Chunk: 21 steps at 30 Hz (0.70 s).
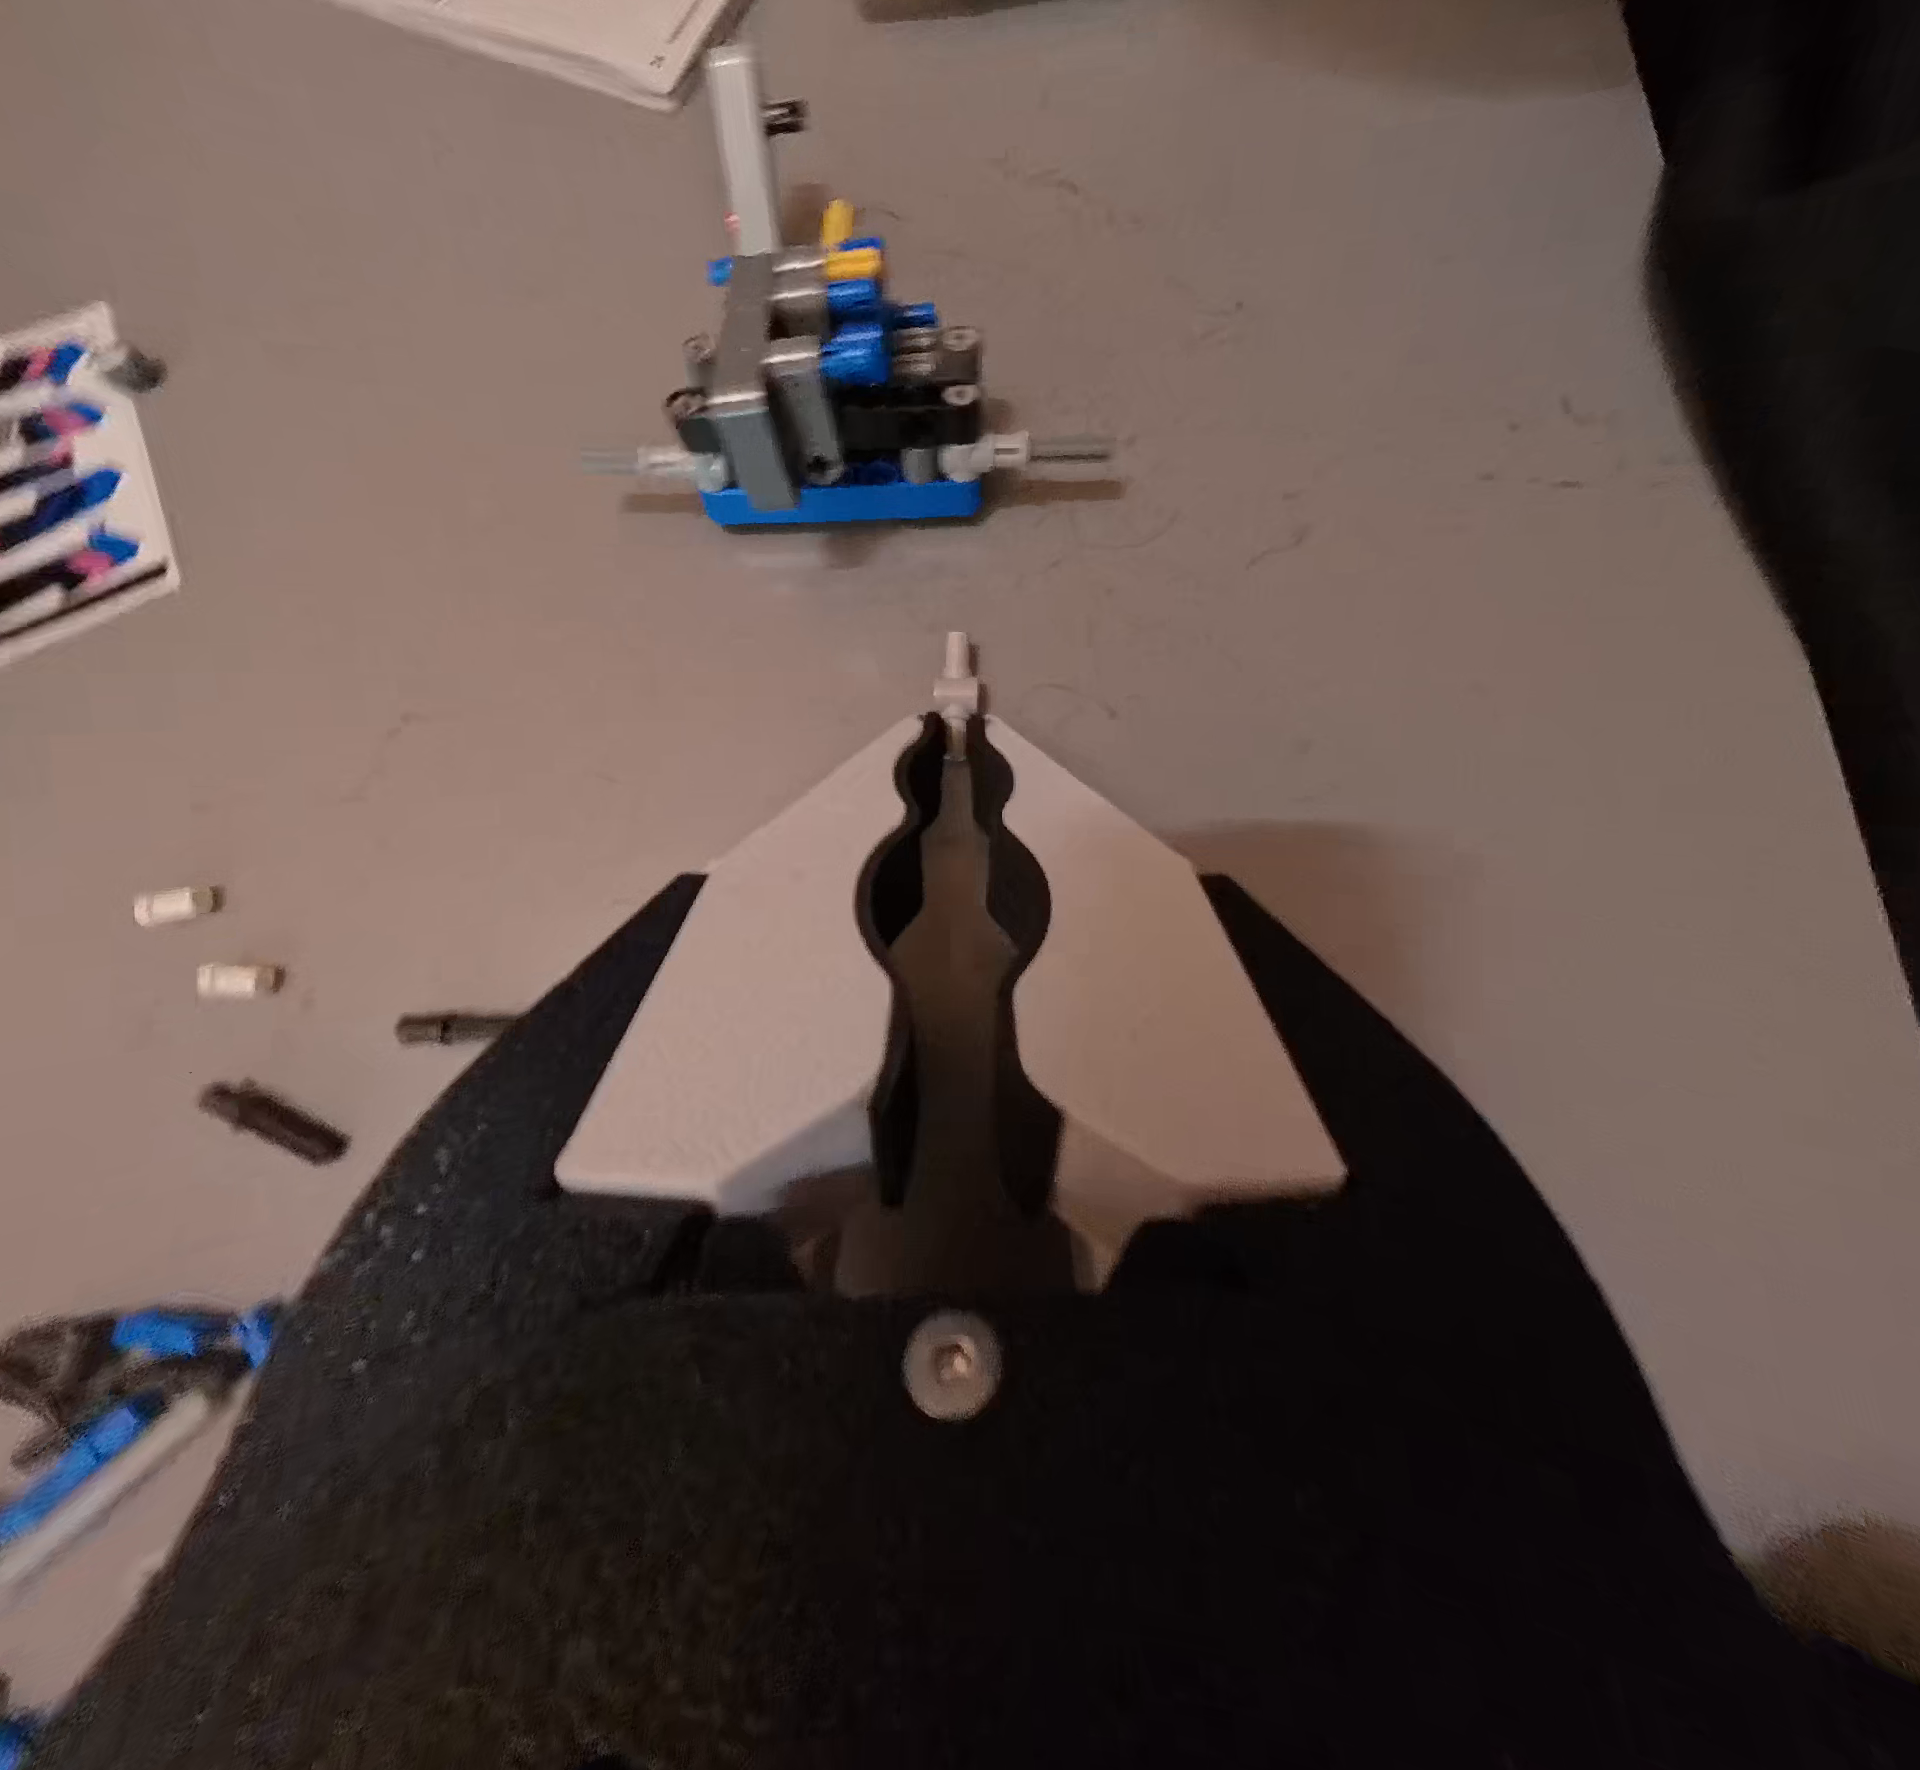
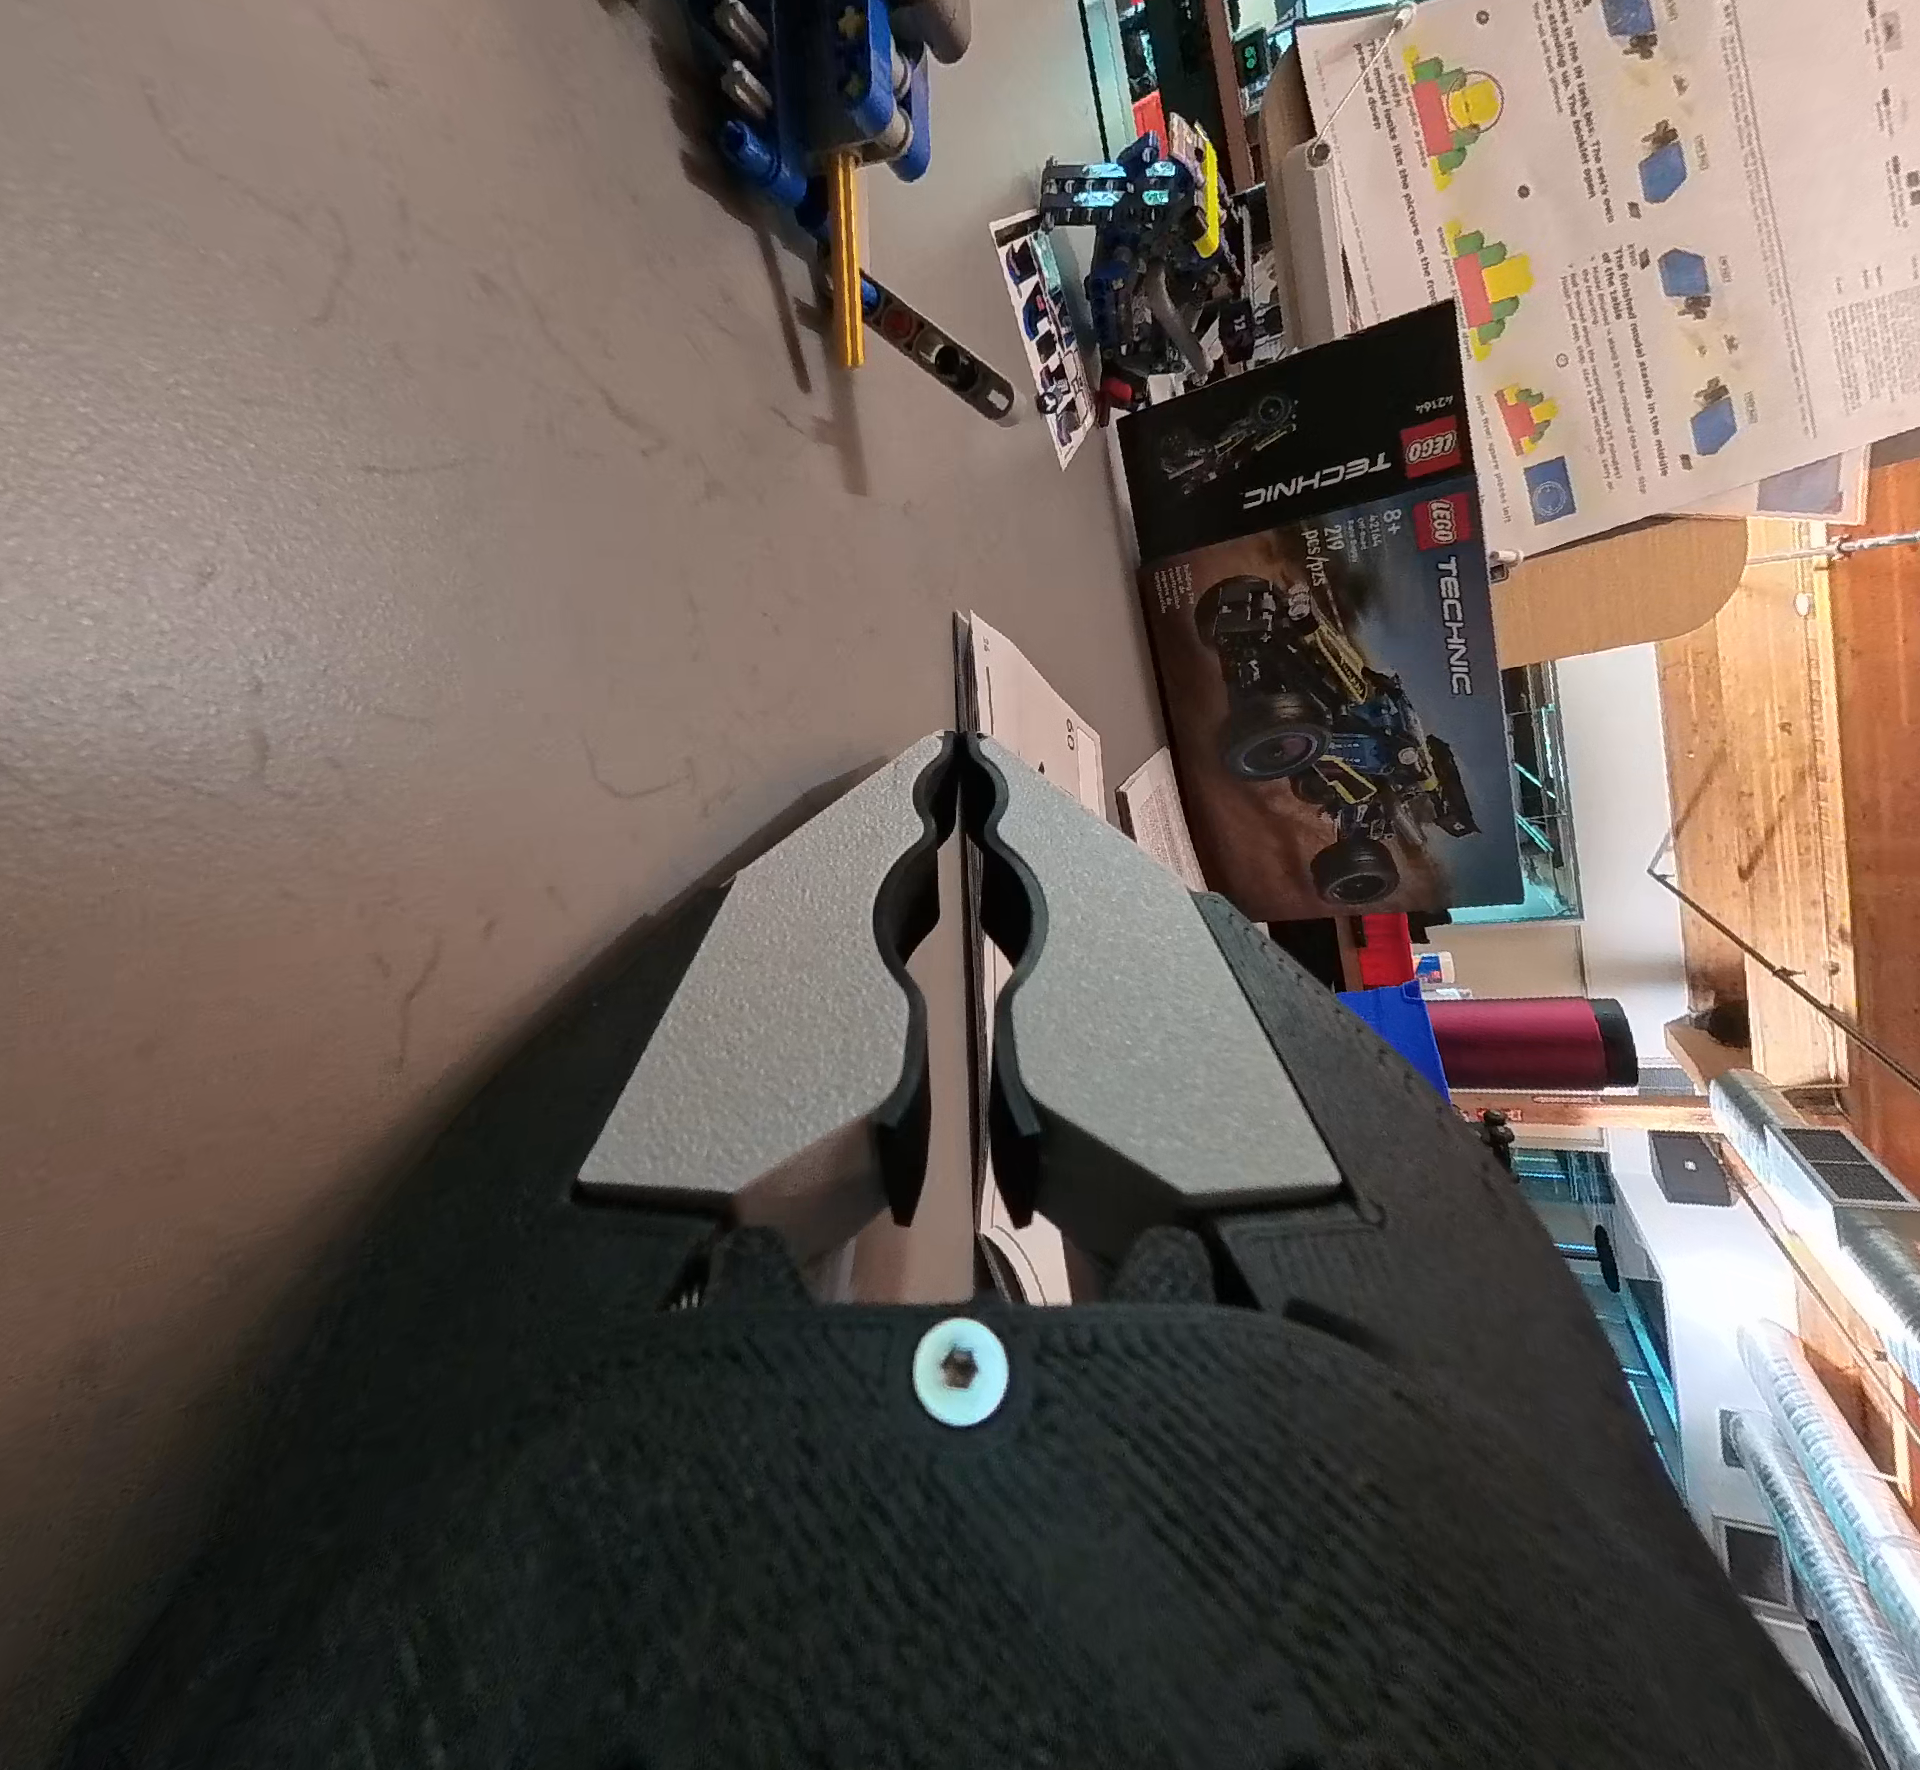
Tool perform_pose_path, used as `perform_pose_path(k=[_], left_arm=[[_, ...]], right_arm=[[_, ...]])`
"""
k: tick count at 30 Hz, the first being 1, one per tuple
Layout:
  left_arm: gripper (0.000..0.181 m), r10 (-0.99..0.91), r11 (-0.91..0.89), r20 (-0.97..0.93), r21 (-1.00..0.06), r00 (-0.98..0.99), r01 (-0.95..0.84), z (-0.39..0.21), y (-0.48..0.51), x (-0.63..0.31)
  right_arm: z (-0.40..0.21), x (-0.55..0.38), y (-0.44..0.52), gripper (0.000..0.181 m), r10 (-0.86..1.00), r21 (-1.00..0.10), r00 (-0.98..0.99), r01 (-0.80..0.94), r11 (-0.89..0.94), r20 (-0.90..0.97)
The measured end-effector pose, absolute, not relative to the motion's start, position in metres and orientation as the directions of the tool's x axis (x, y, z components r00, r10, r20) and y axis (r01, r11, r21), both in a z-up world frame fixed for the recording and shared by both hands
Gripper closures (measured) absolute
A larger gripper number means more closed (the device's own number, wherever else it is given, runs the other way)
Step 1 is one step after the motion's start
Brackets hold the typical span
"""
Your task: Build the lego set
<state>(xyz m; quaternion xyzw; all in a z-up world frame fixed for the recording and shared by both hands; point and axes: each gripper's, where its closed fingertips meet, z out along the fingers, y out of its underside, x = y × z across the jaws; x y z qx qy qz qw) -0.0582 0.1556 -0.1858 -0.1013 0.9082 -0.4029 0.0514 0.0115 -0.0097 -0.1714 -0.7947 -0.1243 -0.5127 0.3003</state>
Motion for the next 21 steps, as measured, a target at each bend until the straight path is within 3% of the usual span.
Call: perform_pose_path(k=[3,6,8,12,13,17,21], left_arm=[[0.179,-0.021,0.671,-0.071,-0.741,-0.997,0.039,-0.185,0.146,-0.077],[0.178,0.084,0.664,-0.042,-0.742,-0.996,0.087,-0.185,0.142,-0.087],[0.164,0.059,0.663,-0.060,-0.744,-0.996,0.084,-0.185,0.143,-0.081],[0.154,-0.038,0.613,-0.131,-0.786,-0.991,0.081,-0.172,0.145,-0.076],[0.154,-0.077,0.600,-0.145,-0.797,-0.986,0.071,-0.168,0.146,-0.076],[0.157,-0.276,0.652,-0.153,-0.755,-0.949,-0.068,-0.172,0.160,-0.081],[0.177,-0.249,0.692,-0.138,-0.718,-0.959,-0.077,-0.184,0.156,-0.109]], right_arm=[[-0.171,0.012,-0.010,0.181,-0.110,-0.348,0.442,0.505,-0.789,0.890],[-0.171,0.012,-0.010,0.181,-0.110,-0.347,0.441,0.504,-0.791,0.891],[-0.171,0.012,-0.010,0.181,-0.111,-0.348,0.442,0.502,-0.792,0.890],[-0.171,0.010,-0.011,0.181,-0.122,-0.379,0.482,0.479,-0.792,0.867],[-0.169,0.007,-0.010,0.173,-0.127,-0.397,0.503,0.477,-0.784,0.855],[-0.146,-0.017,0.009,0.171,-0.176,-0.530,0.614,0.461,-0.711,0.770],[-0.137,-0.058,0.047,0.180,-0.145,-0.691,0.802,0.390,-0.609,0.580]])
